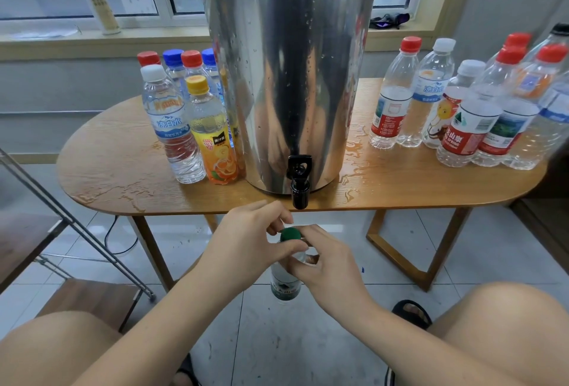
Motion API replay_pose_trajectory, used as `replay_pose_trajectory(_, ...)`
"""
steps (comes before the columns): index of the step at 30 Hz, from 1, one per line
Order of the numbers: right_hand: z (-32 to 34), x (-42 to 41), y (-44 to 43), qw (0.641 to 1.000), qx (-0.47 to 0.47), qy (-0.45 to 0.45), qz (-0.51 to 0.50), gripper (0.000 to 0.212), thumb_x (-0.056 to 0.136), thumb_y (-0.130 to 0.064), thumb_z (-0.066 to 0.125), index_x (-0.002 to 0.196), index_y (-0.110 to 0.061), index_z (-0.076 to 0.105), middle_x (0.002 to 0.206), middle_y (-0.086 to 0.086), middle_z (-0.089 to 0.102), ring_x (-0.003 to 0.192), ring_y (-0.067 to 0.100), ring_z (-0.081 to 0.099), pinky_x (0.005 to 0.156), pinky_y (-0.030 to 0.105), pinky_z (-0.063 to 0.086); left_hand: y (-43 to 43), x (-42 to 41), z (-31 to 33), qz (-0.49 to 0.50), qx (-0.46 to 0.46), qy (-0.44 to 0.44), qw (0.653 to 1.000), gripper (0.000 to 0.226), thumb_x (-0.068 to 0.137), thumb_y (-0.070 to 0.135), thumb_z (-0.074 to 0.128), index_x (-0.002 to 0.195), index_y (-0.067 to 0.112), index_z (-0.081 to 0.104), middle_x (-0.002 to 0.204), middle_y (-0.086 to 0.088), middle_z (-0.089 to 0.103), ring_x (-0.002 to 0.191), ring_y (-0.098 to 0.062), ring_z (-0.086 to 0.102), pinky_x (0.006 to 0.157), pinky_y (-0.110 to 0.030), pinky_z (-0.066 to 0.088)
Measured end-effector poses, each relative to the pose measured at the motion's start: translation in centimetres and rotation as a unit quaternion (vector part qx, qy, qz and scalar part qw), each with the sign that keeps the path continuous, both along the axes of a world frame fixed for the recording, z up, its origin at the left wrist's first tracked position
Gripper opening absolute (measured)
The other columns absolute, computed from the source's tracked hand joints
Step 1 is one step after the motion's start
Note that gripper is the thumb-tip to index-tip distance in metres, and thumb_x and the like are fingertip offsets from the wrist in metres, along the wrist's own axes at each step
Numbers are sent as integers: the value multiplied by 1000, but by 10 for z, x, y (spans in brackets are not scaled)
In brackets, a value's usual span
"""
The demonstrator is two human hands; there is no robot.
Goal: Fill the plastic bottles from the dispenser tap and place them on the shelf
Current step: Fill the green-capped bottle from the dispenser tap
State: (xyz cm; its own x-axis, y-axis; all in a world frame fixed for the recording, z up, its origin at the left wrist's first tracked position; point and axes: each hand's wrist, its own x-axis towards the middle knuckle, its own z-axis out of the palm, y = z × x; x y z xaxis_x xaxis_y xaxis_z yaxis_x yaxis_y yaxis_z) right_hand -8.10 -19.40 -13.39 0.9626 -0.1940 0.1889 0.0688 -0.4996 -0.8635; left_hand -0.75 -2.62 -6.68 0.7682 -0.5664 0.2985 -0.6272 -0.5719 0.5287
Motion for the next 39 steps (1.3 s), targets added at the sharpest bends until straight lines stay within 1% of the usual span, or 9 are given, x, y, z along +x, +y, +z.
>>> replay_pose_trajectory(7,-5,0,0,1000,19,14,-5,38,88,-26,89,121,-38,73,112,-27,70,111,3,64,86,26,59,-8,-9,-4,2,0,25,1000,34,82,33,90,107,36,65,93,20,69,92,-1,65,82,-29,59)
replay_pose_trajectory(10,-6,0,-1,999,28,11,-16,39,87,-24,89,120,-37,73,112,-25,71,111,5,65,88,31,62,-8,-8,-4,-20,1,28,999,39,81,25,88,108,38,64,96,21,69,98,-3,65,85,-29,58)
replay_pose_trajectory(14,-2,-2,-2,1000,19,-4,-21,38,88,-23,89,118,-40,72,110,-26,70,110,4,64,84,24,60,-7,-8,-3,-25,-10,26,999,44,83,29,89,109,44,56,100,23,68,102,-1,64,84,-24,57)
replay_pose_trajectory(18,2,0,-3,1000,16,3,-14,34,90,-24,84,112,-44,69,109,-26,68,109,3,62,81,17,55,-8,-6,-3,8,1,5,1000,46,80,50,92,112,37,61,97,21,66,93,-1,64,79,-24,57)
replay_pose_trajectory(24,2,0,-2,1000,-7,0,-16,36,85,-26,89,116,-36,73,109,-24,68,108,3,63,81,30,59,-11,-12,-6,16,-31,12,999,33,79,36,91,94,39,62,88,21,68,89,-5,68,77,-30,60)
replay_pose_trajectory(27,5,0,-3,1000,5,11,0,47,78,-43,90,120,-42,68,114,-24,68,109,2,64,89,30,57,-7,-11,-4,19,-70,24,997,35,77,28,94,91,38,63,84,18,70,86,-10,70,73,-27,59)
replay_pose_trajectory(31,6,-1,-2,996,2,92,-4,67,65,-73,90,118,-46,59,114,-25,66,109,2,64,89,33,61,0,-10,4,14,-115,53,992,35,77,20,96,90,36,68,84,15,74,83,-14,72,71,-21,56)
replay_pose_trajectory(34,10,-2,-5,997,-2,74,20,61,70,-70,89,119,-44,64,111,-23,70,109,5,65,90,35,61,4,-7,10,-14,-120,65,991,35,78,17,96,92,36,71,88,14,75,86,-17,71,73,-22,55)
replay_pose_trajectory(39,25,-6,-15,991,26,99,89,54,75,-55,93,123,-41,71,108,-23,74,105,2,69,85,25,60,13,-1,19,-81,-136,106,982,36,78,13,97,98,31,73,89,6,78,83,-21,72,76,-25,57)
